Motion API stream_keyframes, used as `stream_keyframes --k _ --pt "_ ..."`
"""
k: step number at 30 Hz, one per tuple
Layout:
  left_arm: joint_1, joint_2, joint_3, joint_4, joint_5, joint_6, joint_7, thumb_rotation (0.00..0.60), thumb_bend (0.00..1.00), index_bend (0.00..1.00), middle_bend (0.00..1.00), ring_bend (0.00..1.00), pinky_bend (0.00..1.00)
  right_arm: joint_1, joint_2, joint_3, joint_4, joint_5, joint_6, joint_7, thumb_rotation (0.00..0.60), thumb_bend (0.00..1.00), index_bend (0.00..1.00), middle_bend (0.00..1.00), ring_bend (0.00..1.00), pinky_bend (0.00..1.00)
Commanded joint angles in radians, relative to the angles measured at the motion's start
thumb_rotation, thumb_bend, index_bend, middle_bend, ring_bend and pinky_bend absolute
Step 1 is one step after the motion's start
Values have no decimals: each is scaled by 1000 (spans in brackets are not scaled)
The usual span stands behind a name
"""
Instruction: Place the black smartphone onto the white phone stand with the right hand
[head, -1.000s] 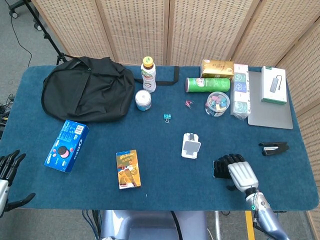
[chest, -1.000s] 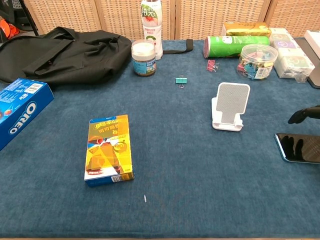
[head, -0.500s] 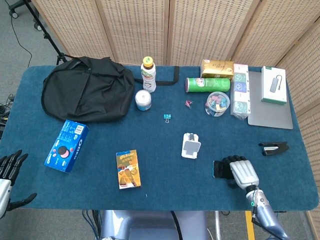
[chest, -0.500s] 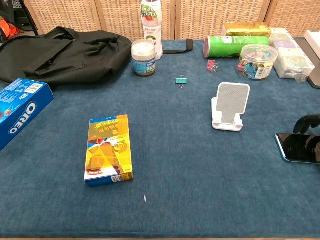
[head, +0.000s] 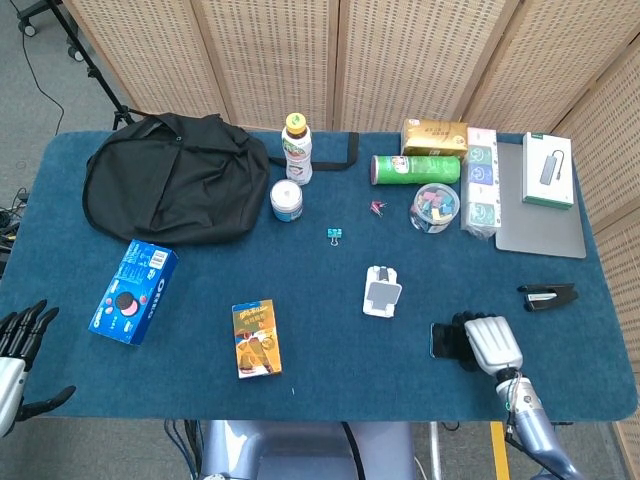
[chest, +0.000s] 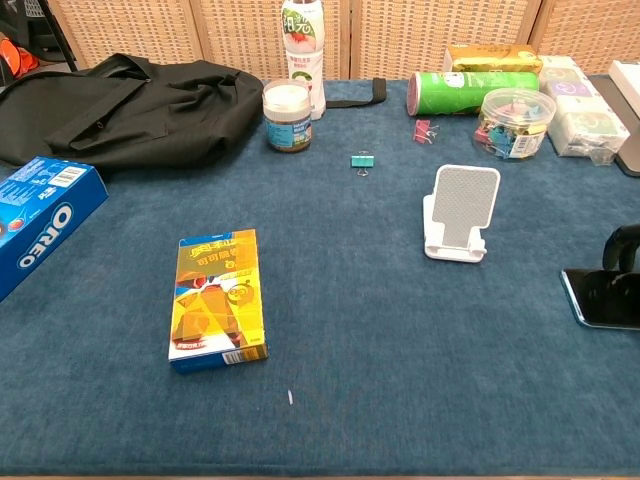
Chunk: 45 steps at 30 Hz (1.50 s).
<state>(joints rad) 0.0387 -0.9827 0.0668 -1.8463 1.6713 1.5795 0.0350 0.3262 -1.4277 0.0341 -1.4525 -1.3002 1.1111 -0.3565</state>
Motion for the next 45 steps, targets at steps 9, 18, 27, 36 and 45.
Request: stream_keyframes --k 9,18,27,36,45 --pt "1 1 0 0 1 3 -7 600 0 0 0 0 0 2 77 -17 -15 -191 127 67 600 234 443 512 445 460" --pt "2 4 1 1 4 8 -15 600 0 0 0 0 0 44 183 7 -37 -317 192 86 600 234 443 513 446 460" --pt "1 2 -1 -2 -1 3 -7 600 0 0 0 0 0 164 284 52 -25 -564 255 0 600 234 443 513 446 460" --pt "-2 8 -3 -5 -5 2 -22 600 0 0 0 0 0 295 289 105 16 -721 202 -220 600 234 444 513 446 460" --pt "-5 17 2 -4 3 -3 -42 600 0 0 0 0 0 364 222 79 83 -826 110 -421 600 234 457 521 453 460"
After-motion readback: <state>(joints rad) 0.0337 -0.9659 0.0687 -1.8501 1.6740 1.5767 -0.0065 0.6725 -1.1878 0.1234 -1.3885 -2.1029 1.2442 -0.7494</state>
